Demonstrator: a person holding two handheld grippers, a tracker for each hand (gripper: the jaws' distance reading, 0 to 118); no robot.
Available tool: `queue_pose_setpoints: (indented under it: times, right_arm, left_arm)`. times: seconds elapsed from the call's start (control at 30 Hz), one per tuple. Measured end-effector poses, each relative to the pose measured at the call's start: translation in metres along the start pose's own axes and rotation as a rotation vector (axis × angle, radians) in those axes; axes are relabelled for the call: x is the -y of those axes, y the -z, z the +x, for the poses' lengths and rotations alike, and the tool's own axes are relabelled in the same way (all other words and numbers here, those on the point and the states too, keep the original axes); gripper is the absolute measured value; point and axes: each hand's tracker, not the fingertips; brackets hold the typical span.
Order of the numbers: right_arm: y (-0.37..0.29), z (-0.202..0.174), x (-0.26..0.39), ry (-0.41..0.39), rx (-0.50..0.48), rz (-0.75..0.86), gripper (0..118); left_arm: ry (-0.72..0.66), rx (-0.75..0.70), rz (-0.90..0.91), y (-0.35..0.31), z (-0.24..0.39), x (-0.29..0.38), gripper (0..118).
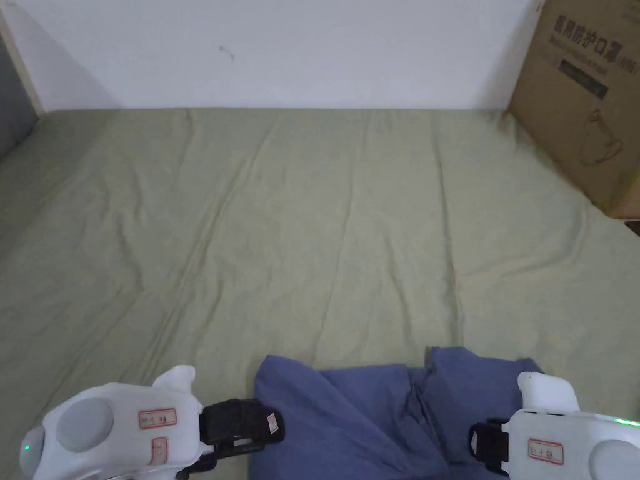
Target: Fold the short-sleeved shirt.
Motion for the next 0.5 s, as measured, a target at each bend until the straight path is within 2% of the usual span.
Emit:
queue_pose_setpoints:
  times: [0.17,0.23,0.27,0.3,0.33,0.37,0.43,0.47,0.5]
  right_arm:
    - [0.003,-0.007,0.004,-0.023,0.008,-0.025,1]
    - [0.003,-0.007,0.004,-0.022,0.010,-0.028,1]
    - [0.003,-0.007,0.004,-0.019,0.009,-0.030,1]
    - [0.003,-0.008,0.004,-0.015,0.008,-0.033,1]
    - [0.003,-0.008,0.004,-0.011,0.008,-0.033,1]
    - [0.003,-0.008,0.004,-0.009,0.011,-0.034,1]
    - [0.003,-0.011,0.006,-0.013,0.024,-0.035,1]
    - [0.002,-0.011,0.006,-0.014,0.029,-0.036,1]
    - [0.001,-0.012,0.007,-0.016,0.033,-0.040,1]
  left_arm:
    - [-0.065,0.126,-0.012,0.030,-0.015,-0.001,114]
    - [-0.105,0.252,-0.007,0.035,-0.023,-0.005,113]
    - [-0.143,0.262,-0.026,0.035,-0.026,-0.008,108]
    - [-0.157,0.286,-0.019,0.033,-0.028,-0.010,80]
    - [-0.137,0.292,-0.009,0.025,-0.010,0.000,44]
    - [-0.134,0.286,-0.002,0.025,-0.006,0.002,18]
    - [-0.106,0.178,-0.034,0.043,0.000,0.005,15]
    - [-0.103,0.166,-0.054,0.052,-0.008,0.002,14]
    - [-0.126,0.212,-0.049,0.052,-0.012,0.001,14]
